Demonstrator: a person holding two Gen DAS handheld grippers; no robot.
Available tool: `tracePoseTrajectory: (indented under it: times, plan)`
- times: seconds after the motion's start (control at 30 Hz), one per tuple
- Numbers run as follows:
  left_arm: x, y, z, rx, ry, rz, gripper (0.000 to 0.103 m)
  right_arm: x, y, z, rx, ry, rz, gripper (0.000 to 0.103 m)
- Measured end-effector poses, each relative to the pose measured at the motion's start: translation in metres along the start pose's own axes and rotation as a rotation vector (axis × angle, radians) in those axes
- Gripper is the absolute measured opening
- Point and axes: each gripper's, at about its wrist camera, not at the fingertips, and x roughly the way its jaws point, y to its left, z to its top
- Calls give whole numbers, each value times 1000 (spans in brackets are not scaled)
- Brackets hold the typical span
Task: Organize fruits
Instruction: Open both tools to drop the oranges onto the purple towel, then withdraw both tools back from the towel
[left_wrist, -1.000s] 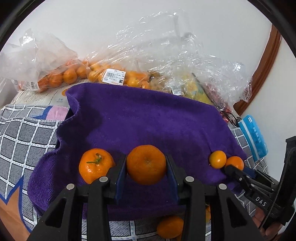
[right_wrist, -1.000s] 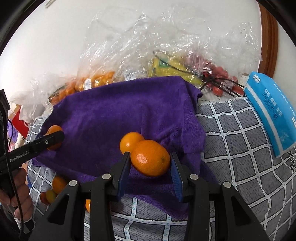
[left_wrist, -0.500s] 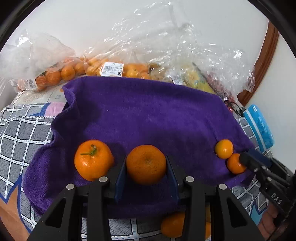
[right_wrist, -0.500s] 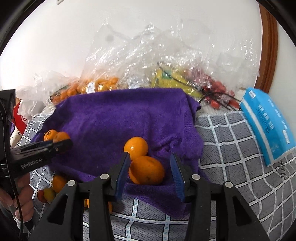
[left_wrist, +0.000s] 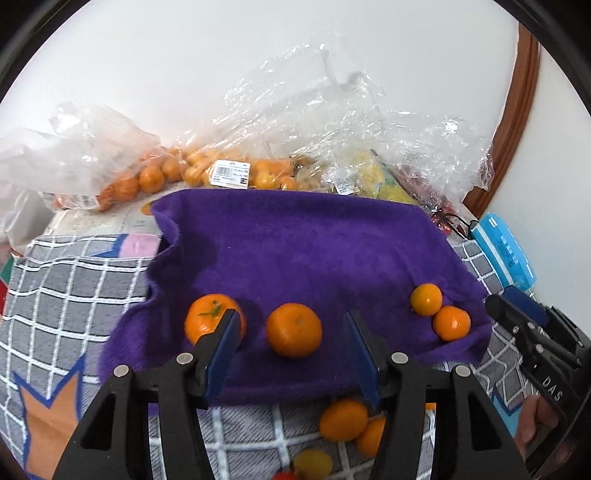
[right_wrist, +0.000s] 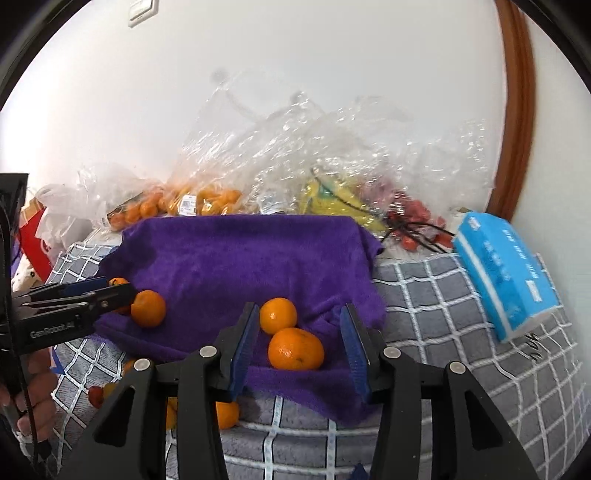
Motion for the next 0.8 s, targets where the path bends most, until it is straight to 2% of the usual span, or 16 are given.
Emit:
tracePoseTrajectory:
  times: [0.1,0.37,0.6,0.8]
  plan:
    - [-13,5,-8,3,8,25,56,-15,2,-4,9,-3,-16,45]
    - [-54,19,-42,45,-7,103,56,-65,17,-30,-25,18,25,48]
    - [-85,28,-65,6,14,81,55,-108,26,-59,31,24,63,48]
    - [-117,24,-78,5,-19,61,55,-134,38,-79,49,29,83,48]
